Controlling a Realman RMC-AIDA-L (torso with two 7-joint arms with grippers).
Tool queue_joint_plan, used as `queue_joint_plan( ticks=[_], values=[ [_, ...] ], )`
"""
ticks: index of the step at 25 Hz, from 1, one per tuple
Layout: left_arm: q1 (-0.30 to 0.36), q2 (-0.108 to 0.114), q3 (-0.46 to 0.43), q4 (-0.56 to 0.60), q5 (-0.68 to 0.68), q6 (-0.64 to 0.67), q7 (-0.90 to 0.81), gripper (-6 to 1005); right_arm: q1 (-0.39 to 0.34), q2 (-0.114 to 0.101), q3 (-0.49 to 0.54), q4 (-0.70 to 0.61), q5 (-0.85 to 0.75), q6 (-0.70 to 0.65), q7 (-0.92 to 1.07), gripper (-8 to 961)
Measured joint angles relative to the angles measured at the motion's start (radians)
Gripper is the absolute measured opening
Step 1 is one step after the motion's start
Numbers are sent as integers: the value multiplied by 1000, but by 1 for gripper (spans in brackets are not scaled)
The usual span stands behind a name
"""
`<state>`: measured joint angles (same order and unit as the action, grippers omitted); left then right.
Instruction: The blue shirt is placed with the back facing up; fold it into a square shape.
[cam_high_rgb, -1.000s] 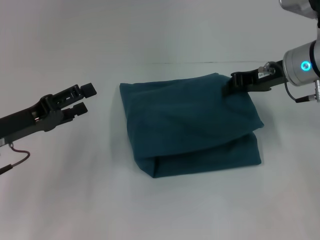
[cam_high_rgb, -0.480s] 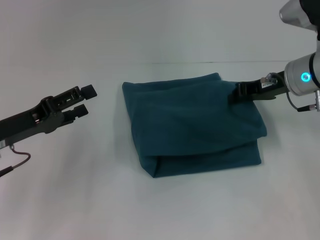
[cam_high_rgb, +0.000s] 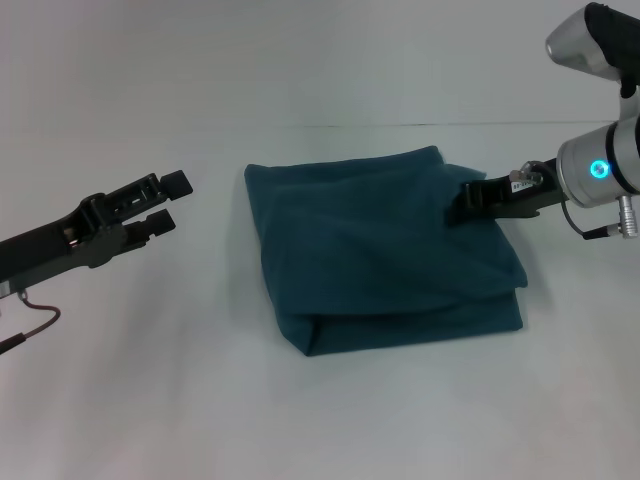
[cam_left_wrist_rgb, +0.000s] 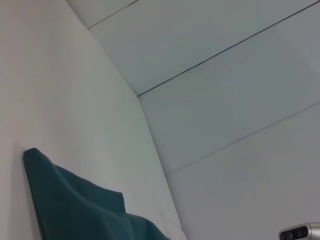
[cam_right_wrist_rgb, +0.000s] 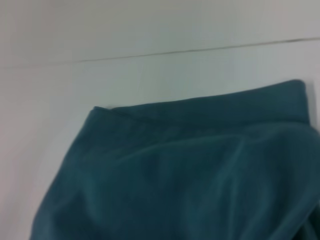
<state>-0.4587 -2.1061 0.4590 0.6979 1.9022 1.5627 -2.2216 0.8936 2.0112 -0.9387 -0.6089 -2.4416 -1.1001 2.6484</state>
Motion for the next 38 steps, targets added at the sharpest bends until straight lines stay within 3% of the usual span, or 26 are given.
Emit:
queue_joint_plan(
  ticks=[18,23,32,38],
  values=[
    [-3,0,0,-3,0,-14,0,949,-21,-29,115,-4,28,-130,12,53],
    [-6,0,0,-3,0,-16,0,949,-30,-29,108,15,16,-81,3,54],
    [-3,0,-3,-5,0,-19,0,950,-17,-8,11,26,-26,5,-2,56],
    [-2,0,-6,-5,0,-20,0,949,-20,-6,-23,24,-28,20,-1,289]
  ],
)
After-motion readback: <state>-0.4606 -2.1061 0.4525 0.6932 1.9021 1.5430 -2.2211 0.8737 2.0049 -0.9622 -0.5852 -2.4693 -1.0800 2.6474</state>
